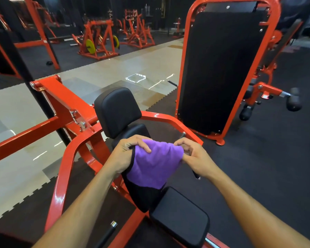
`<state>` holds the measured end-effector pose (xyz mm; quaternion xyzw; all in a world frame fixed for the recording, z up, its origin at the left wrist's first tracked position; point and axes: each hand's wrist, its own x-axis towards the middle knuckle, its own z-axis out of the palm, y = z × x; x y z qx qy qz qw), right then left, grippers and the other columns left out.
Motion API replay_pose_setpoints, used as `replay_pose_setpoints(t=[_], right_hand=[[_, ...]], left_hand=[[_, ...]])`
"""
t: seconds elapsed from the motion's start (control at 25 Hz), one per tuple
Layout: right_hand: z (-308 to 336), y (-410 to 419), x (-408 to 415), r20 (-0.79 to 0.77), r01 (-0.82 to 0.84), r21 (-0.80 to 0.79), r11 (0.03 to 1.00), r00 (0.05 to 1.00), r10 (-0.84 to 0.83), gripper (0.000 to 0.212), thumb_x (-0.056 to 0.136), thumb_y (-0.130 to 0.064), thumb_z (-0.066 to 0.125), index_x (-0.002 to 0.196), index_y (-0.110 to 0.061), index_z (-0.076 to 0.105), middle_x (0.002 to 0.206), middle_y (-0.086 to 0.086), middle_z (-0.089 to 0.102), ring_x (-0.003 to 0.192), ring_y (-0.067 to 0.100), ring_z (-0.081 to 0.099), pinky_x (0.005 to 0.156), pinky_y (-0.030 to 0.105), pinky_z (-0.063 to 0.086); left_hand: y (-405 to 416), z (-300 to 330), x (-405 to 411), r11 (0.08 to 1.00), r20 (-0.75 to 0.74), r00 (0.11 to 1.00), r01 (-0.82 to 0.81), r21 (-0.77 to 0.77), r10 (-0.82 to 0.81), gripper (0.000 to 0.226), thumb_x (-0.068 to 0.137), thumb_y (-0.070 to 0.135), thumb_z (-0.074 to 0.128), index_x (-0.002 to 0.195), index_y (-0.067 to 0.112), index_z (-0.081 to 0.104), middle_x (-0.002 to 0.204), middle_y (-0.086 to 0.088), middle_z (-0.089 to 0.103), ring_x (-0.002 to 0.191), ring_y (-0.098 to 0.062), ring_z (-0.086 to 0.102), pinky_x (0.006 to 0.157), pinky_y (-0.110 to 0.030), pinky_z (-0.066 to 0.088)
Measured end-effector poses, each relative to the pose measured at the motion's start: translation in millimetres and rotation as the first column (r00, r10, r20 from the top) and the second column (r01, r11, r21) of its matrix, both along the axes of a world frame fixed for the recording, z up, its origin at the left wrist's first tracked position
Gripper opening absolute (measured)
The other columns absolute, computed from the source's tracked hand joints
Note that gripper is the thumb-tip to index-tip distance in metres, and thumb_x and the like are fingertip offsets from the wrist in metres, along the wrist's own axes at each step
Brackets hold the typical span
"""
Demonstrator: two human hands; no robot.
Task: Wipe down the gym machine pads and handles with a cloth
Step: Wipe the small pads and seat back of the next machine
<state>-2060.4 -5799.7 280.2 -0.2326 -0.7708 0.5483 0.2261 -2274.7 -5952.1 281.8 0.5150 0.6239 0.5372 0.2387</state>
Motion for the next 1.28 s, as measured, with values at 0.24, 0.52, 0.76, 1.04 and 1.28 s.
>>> replay_pose_setpoints(t=[0.24,0.52,0.76,1.04,1.28], right_hand=[[-36,-1,3,-0.010,0.028,-0.223,0.974,0.999,-0.032,0.015,0.098,-0.007,0.059,0.100,-0.019,0.067,0.103,0.004,0.075,0.088,0.018,0.065,0.082,0.042,0.053],[-118,-12,8,-0.135,-0.064,-0.950,0.306,0.967,-0.215,0.067,0.103,-0.050,0.025,0.135,-0.005,0.062,0.135,0.020,0.062,0.127,0.037,0.059,0.117,0.051,0.034],[-185,11,-4,0.133,0.192,-0.791,0.580,0.981,-0.143,0.035,0.095,-0.033,0.068,0.129,-0.025,0.065,0.116,-0.009,0.074,0.110,0.009,0.069,0.105,0.035,0.048],[-218,136,-72,0.367,0.582,-0.428,0.692,0.811,-0.456,0.044,0.093,-0.040,0.067,0.133,-0.025,0.057,0.125,-0.004,0.067,0.118,0.021,0.062,0.101,0.037,0.048],[-230,200,-211,0.447,0.117,-0.291,0.950,0.894,0.027,0.063,0.103,-0.052,0.046,0.155,-0.019,0.033,0.156,0.008,0.037,0.147,0.028,0.032,0.116,0.032,0.022]], left_hand=[[-7,-10,-8,0.993,-0.428,0.902,-0.004,-0.117,-0.046,0.054,0.088,-0.012,0.064,0.121,0.030,0.067,0.116,0.020,0.071,0.114,-0.001,0.066,0.097,-0.017,0.049],[35,-54,18,0.858,-0.458,0.841,0.012,-0.514,-0.287,0.043,0.081,0.006,0.043,0.109,0.039,0.046,0.102,0.022,0.063,0.092,-0.004,0.061,0.085,-0.033,0.053],[115,-93,-37,0.483,-0.511,0.323,-0.168,-0.859,-0.797,0.074,0.097,0.042,0.058,0.161,0.035,0.022,0.166,0.009,0.029,0.153,-0.018,0.027,0.124,-0.049,0.023],[213,-73,-145,0.634,-0.583,-0.252,-0.354,-0.687,-0.772,0.074,0.107,0.058,0.025,0.166,0.019,0.001,0.172,-0.007,-0.011,0.158,-0.025,-0.015,0.124,-0.059,-0.012],[219,-117,-165,0.783,-0.774,-0.118,-0.120,-0.611,-0.622,0.055,0.102,0.048,0.049,0.143,0.014,0.060,0.155,-0.006,0.052,0.145,-0.027,0.045,0.121,-0.056,0.030]])
